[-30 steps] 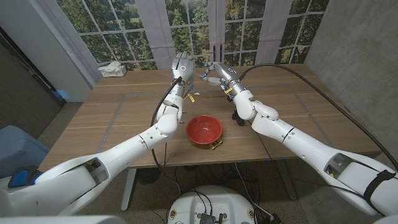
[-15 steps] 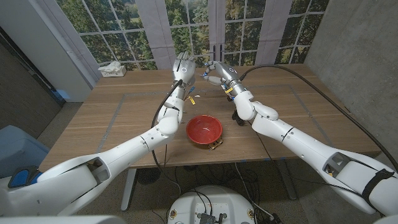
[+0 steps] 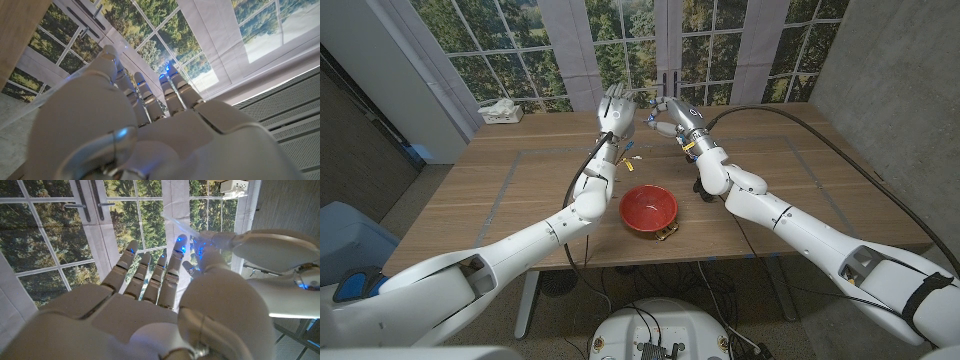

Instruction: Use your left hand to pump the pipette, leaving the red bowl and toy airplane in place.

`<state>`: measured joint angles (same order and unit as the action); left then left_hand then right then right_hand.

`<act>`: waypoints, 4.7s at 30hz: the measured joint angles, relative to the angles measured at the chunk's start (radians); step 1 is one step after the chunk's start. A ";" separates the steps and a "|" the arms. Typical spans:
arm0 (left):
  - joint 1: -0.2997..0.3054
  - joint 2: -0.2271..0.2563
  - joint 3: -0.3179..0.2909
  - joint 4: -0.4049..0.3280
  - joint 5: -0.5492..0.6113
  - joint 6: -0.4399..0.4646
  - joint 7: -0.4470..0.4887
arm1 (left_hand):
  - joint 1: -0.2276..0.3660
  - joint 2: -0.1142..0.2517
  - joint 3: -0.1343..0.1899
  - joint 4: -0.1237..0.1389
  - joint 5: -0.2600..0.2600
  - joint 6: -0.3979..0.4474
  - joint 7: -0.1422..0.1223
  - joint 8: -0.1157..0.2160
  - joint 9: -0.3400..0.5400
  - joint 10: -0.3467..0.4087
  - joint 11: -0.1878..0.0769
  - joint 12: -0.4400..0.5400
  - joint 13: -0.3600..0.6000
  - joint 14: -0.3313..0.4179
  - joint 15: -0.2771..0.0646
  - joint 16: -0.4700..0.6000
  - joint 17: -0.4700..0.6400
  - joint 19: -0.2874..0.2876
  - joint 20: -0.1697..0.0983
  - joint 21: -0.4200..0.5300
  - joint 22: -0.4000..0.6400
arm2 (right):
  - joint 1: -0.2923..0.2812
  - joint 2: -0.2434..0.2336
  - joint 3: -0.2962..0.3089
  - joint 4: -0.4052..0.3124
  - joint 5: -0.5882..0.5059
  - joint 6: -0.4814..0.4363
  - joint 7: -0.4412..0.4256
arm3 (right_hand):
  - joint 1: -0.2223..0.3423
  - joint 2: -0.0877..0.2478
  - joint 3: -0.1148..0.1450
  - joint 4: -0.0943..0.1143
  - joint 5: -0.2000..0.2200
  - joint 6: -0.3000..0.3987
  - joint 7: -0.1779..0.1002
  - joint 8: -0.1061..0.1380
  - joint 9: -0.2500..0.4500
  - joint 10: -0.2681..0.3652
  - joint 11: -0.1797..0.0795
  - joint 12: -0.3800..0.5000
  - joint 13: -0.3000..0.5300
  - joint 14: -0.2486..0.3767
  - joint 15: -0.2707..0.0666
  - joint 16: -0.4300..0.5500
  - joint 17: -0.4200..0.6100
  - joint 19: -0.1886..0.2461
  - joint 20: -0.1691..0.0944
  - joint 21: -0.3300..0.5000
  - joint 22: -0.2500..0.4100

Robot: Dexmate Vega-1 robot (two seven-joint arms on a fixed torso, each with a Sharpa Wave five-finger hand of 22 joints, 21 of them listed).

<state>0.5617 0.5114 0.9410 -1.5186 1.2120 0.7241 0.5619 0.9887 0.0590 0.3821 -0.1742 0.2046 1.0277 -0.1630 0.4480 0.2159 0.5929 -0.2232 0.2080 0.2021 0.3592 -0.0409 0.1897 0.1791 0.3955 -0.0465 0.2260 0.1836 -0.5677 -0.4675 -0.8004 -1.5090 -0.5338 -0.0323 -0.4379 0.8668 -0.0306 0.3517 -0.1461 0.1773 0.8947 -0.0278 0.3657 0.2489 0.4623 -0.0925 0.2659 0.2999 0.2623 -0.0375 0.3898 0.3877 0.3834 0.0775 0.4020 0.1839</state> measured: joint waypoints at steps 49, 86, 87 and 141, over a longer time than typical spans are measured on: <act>-0.006 0.019 -0.006 0.020 -0.056 -0.025 0.081 | 0.004 0.004 -0.014 0.002 0.004 0.003 0.003 0.000 -0.006 0.000 0.000 0.000 0.000 0.000 0.000 0.000 0.000 0.003 0.004 0.000 0.000 | 0.034 0.049 -0.074 0.043 -0.137 -0.123 -0.096 | 0.074 -0.015 -0.047 0.003 0.005 -0.027 -0.021 0.044 0.034 0.025 -0.033 0.000 0.062 0.013 -0.002 0.028 0.028 0.007 -0.007 -0.023 0.000; -0.020 0.025 -0.009 0.043 -0.086 -0.050 0.115 | 0.013 0.003 -0.022 0.002 0.003 0.018 0.018 0.006 -0.005 0.000 0.000 0.000 0.000 0.000 0.000 0.000 0.000 0.003 0.004 0.000 0.000 | 0.080 0.098 -0.131 0.168 -0.191 -0.141 -0.262 | 0.192 0.052 -0.014 -0.023 0.008 0.183 -0.022 0.174 0.051 0.146 -0.102 0.043 0.116 0.072 -0.004 0.069 0.041 0.047 -0.047 -0.023 0.002; -0.021 0.025 -0.009 0.044 -0.086 -0.050 0.116 | 0.013 0.003 -0.022 0.002 0.002 0.018 0.018 0.006 -0.005 0.000 0.000 0.000 0.000 0.000 0.000 0.000 0.000 0.003 0.004 0.000 0.000 | 0.082 0.098 -0.133 0.172 -0.191 -0.138 -0.266 | 0.192 0.052 -0.012 -0.021 0.008 0.185 -0.020 0.176 0.051 0.151 -0.104 0.046 0.119 0.072 -0.004 0.065 0.039 0.047 -0.047 -0.023 0.002; 0.118 0.014 -0.252 -0.098 -0.582 -0.379 0.193 | -0.323 -0.033 -0.130 0.072 -0.020 -0.483 0.008 -0.240 -0.020 -0.213 0.005 -0.015 0.000 -0.034 0.002 -0.008 0.000 -0.027 0.038 -0.009 0.005 | 0.053 0.089 -0.053 0.221 -0.020 0.081 -0.318 | 0.210 0.049 -0.002 -0.014 0.012 0.155 -0.021 0.198 0.076 0.167 -0.109 0.046 0.143 0.085 -0.005 0.062 0.051 0.058 -0.069 -0.023 0.002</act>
<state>0.6793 0.5251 0.6893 -1.6161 0.6296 0.3446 0.7546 0.6659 0.0264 0.2526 -0.1027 0.1847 0.5448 -0.1550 0.2080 0.1955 0.3801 -0.2179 0.1928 0.2025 0.3250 -0.0392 0.1819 0.1793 0.3684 -0.0088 0.2170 0.1884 -0.5144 -0.3785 -0.8534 -1.2884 -0.5535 0.0486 -0.7557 1.0766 0.0187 0.3493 -0.1597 0.1895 1.0497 -0.0485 0.5632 0.3245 0.6289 -0.2018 0.3124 0.4431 0.3469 -0.0427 0.4520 0.4384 0.4412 0.0086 0.3789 0.1864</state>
